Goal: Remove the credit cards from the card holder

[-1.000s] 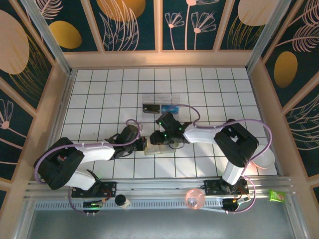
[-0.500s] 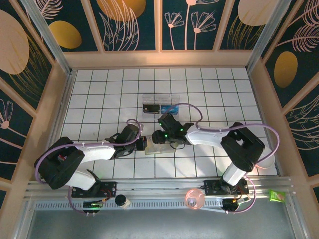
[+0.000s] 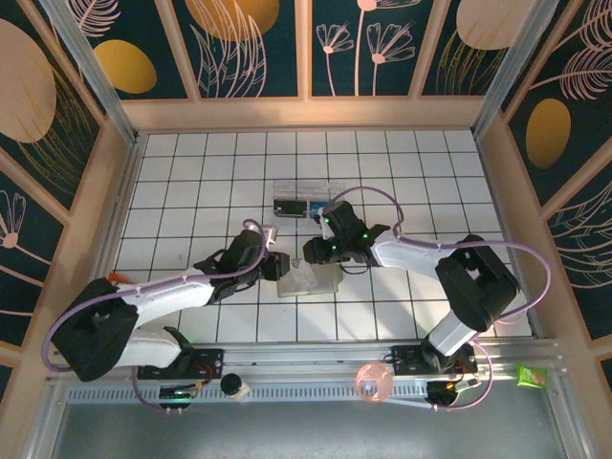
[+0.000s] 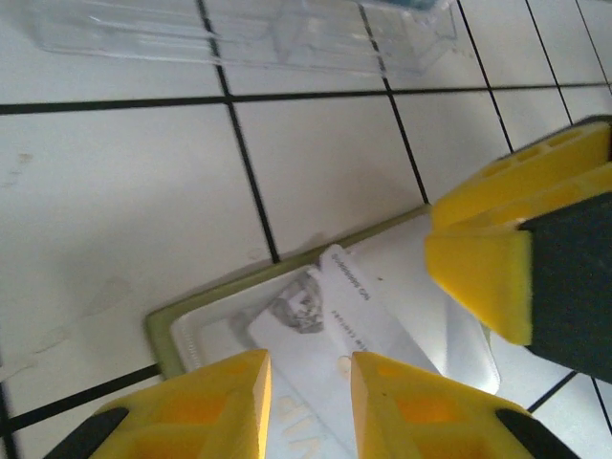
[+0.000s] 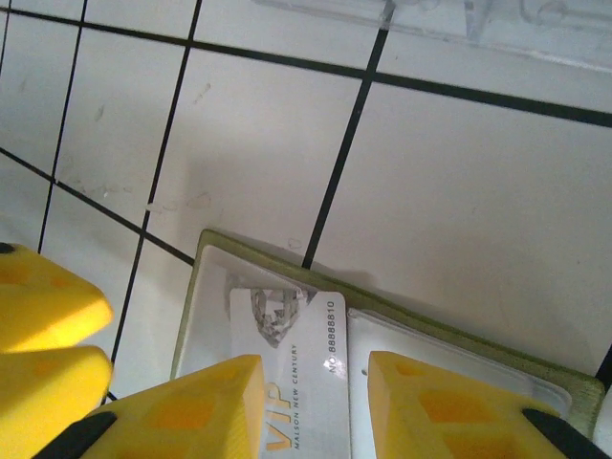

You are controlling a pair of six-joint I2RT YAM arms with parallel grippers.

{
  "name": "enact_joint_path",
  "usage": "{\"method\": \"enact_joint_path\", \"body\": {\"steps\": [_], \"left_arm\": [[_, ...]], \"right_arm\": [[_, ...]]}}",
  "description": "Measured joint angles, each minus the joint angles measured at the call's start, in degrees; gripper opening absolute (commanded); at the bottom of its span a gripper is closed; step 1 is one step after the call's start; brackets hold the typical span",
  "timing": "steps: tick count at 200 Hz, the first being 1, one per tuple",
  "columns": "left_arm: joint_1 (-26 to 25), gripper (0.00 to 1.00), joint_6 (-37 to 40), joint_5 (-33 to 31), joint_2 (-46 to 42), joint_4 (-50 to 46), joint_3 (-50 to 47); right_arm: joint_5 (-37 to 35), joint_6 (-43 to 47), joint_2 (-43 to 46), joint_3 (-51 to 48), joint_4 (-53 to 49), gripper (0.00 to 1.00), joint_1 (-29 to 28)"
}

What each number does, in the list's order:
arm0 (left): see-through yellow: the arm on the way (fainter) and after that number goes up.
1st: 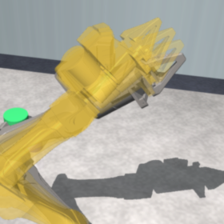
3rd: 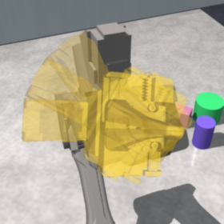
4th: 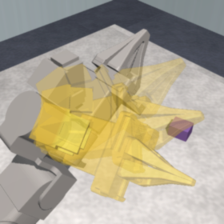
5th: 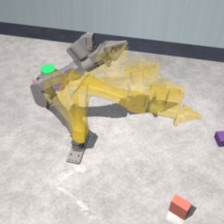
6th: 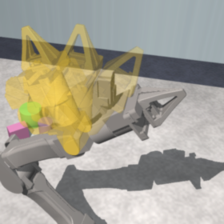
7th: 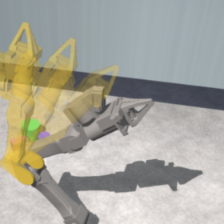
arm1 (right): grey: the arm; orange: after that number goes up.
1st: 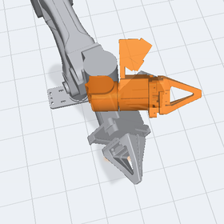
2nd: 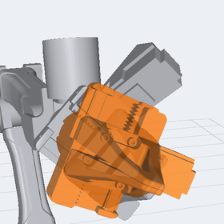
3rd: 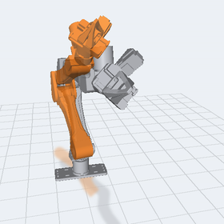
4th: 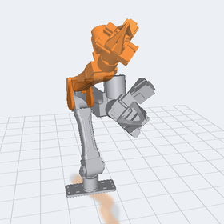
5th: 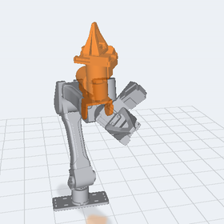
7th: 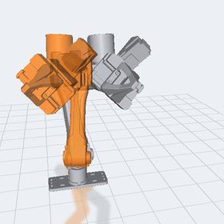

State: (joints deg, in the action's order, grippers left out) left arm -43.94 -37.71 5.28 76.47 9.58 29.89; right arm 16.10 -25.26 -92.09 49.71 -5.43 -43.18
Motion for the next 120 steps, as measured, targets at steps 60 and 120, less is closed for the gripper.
{"method": "enact_joint_path", "body": {"steps": [60, 120], "left_arm": [[-1.81, 0.13, 0.07, -0.68, 8.0, 0.26, 0.87], [-1.81, 0.07, 0.11, -1.31, 9.75, 0.59, 0.87]], "right_arm": [[4.59, 0.96, -1.95, -1.51, 0.46, 0.34, 0.57], [6.95, 0.74, -3.67, -2.93, 2.21, 0.34, 0.57]]}}
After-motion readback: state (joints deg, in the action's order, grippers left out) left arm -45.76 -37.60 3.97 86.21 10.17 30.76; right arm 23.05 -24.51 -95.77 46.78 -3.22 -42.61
